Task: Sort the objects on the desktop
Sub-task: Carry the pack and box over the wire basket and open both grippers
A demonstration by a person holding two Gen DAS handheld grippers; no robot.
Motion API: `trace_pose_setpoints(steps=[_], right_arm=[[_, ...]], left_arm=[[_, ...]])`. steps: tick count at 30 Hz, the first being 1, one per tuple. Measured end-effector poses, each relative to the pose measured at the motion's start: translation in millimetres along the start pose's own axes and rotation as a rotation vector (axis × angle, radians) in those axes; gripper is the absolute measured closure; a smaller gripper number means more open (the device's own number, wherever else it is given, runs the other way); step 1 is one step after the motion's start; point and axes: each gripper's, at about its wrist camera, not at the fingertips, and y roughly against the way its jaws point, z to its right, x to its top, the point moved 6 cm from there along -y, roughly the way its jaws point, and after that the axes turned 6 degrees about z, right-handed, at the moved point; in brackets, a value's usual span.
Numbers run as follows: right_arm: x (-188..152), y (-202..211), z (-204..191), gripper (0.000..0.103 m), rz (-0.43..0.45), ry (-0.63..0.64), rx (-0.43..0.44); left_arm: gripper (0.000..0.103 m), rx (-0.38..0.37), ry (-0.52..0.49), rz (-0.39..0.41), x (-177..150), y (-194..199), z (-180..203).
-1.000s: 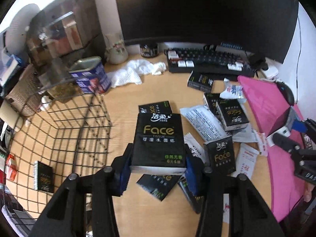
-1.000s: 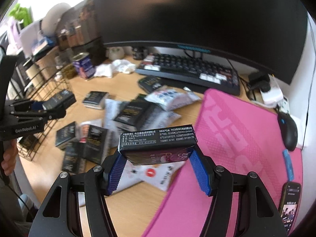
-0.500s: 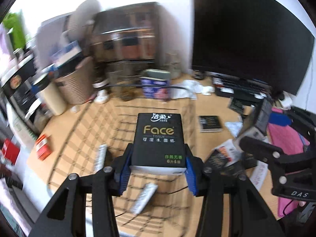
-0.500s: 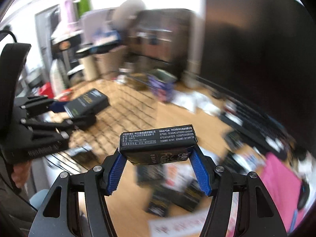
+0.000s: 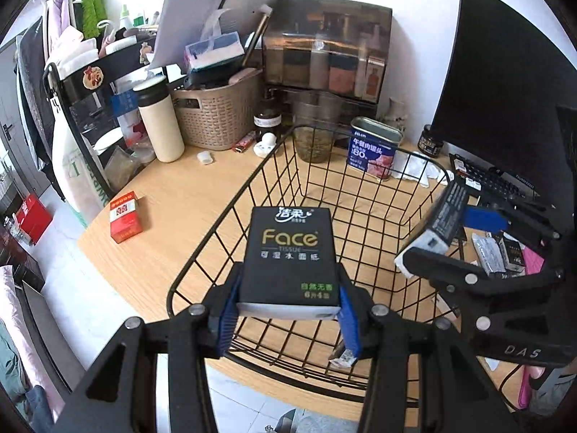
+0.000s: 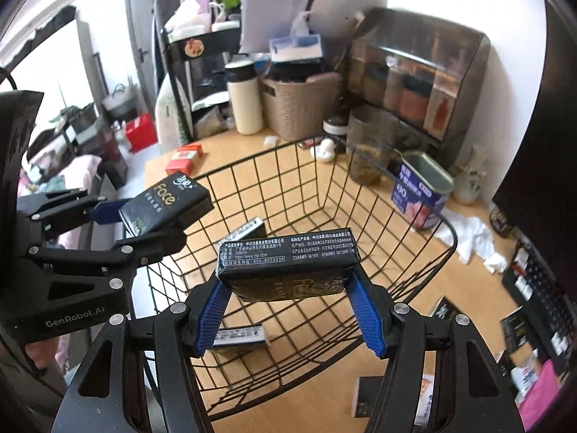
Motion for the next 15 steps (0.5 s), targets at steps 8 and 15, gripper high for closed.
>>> trace_pose_setpoints(steps=[8,15], right_arm=[[1.1,-4.6,4.5,0.040,-0.007,-0.005,0.001],[4.6,0.3,5.7,0.040,0.016,-0.006,-0.014]], left_arm=[[0.051,-0.007,-0.006,0.001,-0.5,3.1,2.8],[0.050,-0.024,0.001,-0.006,-2.3,3.1,4.8]])
